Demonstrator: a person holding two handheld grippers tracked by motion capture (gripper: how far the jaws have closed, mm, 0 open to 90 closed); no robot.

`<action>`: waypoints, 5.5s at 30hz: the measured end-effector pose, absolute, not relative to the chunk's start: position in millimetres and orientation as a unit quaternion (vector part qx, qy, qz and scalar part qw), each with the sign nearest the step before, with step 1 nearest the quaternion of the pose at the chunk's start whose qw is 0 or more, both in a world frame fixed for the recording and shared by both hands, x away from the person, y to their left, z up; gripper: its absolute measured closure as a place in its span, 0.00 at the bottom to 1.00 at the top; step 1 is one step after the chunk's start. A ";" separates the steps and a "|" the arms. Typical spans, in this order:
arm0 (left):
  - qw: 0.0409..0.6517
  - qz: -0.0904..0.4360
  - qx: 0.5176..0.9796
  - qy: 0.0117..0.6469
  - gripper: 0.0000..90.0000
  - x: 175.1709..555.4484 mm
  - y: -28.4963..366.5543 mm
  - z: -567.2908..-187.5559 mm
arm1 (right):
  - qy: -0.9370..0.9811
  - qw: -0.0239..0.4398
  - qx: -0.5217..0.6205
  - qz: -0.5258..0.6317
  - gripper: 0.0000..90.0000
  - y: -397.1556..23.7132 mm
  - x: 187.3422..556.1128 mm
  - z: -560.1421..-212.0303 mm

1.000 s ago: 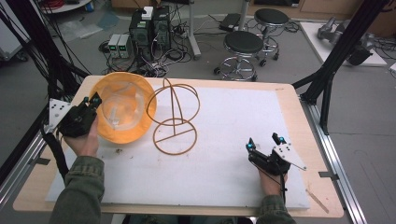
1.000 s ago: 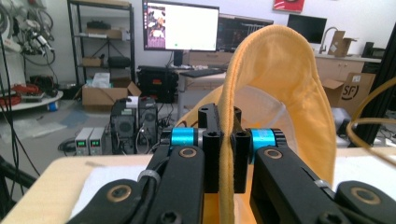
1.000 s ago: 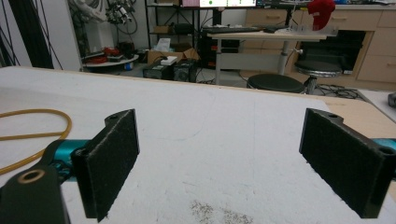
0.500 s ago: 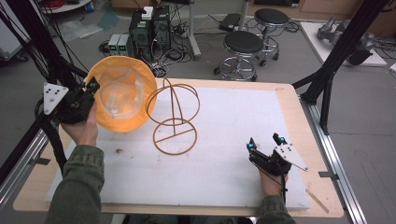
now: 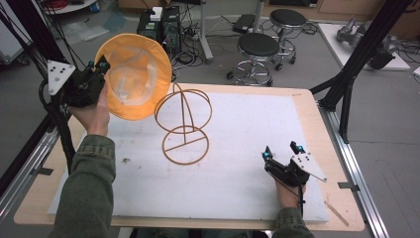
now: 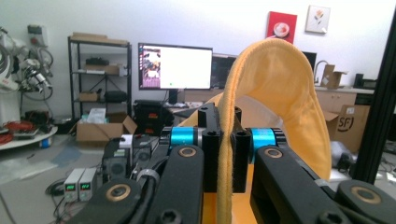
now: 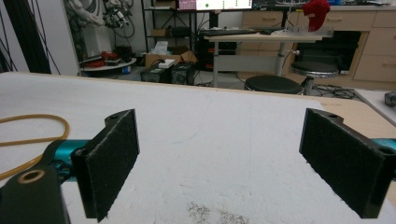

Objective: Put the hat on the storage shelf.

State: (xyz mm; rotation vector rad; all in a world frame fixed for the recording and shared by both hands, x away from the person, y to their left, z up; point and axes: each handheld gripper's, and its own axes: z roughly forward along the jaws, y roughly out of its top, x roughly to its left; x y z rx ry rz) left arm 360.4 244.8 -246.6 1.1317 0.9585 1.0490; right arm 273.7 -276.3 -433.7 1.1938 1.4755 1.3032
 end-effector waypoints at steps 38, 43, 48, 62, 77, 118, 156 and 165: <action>0.670 0.405 0.563 0.264 0.96 327.5 139.2 -226.4 | 0.584 0.406 0.477 0.517 0.12 -277.6 275.3 -434.6; 0.673 0.395 0.572 0.250 0.96 323.0 130.6 -232.0 | 0.582 0.408 0.476 0.517 0.12 -277.5 274.9 -434.3; 0.672 0.388 0.586 0.233 0.96 317.2 120.9 -237.8 | 0.582 0.408 0.477 0.517 0.12 -277.4 275.1 -434.3; 0.661 0.368 0.624 0.198 0.96 306.3 99.8 -266.2 | 0.584 0.406 0.477 0.517 0.12 -277.1 275.0 -434.4; 0.661 0.325 0.644 0.205 0.96 295.9 92.5 -312.5 | 0.584 0.404 0.476 0.518 0.12 -276.6 275.1 -434.7; 0.666 0.305 0.652 0.195 0.51 279.1 93.8 -326.7 | 0.583 0.405 0.482 0.514 0.12 -276.6 274.5 -434.5; 0.671 0.372 0.594 0.243 0.43 257.1 159.8 -301.0 | 0.581 0.409 0.477 0.517 0.12 -275.3 274.0 -434.0; 0.652 0.413 0.565 0.292 0.42 251.4 197.4 -306.6 | 0.564 0.427 0.472 0.527 0.12 -272.9 267.6 -430.3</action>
